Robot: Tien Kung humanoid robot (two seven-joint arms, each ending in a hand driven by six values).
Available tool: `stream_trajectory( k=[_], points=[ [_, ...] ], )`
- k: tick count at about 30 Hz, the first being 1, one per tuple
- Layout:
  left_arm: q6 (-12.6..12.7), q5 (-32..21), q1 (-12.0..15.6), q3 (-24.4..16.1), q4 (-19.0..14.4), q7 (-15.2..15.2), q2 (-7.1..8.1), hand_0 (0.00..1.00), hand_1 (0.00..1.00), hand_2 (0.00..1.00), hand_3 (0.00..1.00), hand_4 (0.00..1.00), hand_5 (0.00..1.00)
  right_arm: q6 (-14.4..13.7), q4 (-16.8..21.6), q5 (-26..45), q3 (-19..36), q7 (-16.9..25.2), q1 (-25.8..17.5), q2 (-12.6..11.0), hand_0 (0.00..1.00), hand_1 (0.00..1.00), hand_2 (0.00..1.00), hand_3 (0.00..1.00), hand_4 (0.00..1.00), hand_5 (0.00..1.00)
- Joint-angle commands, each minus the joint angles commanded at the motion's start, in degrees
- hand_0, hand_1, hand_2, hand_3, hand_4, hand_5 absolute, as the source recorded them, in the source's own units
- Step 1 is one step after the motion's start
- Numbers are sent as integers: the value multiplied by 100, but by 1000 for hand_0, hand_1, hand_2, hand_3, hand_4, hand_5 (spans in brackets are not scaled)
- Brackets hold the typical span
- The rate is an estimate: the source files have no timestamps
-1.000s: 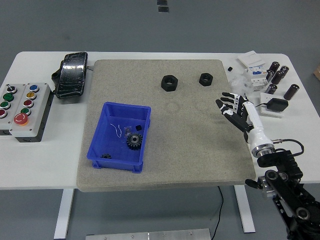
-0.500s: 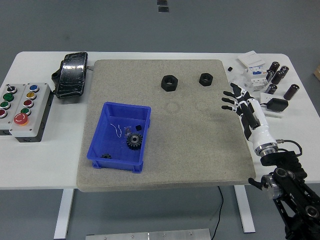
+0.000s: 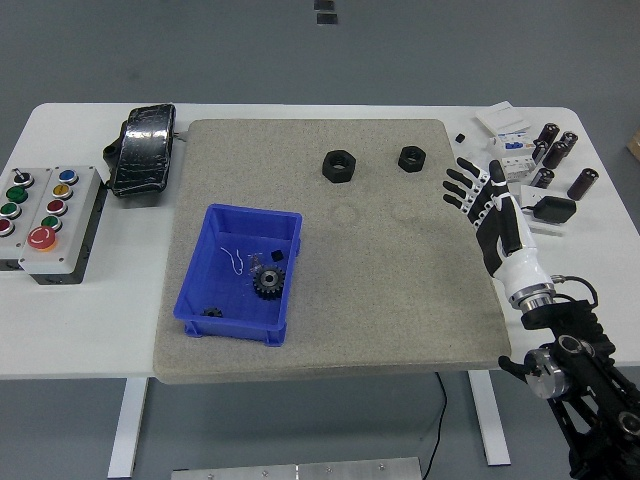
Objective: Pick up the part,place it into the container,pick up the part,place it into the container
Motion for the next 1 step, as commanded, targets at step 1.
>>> stream_trajectory(
  k=[1],
  points=[
    [0, 4, -2, -5, 0, 0, -1, 616, 558, 547, 625, 700, 344, 30, 3, 10, 6, -17, 1, -1, 878, 869, 904, 894, 998, 998]
  ],
)
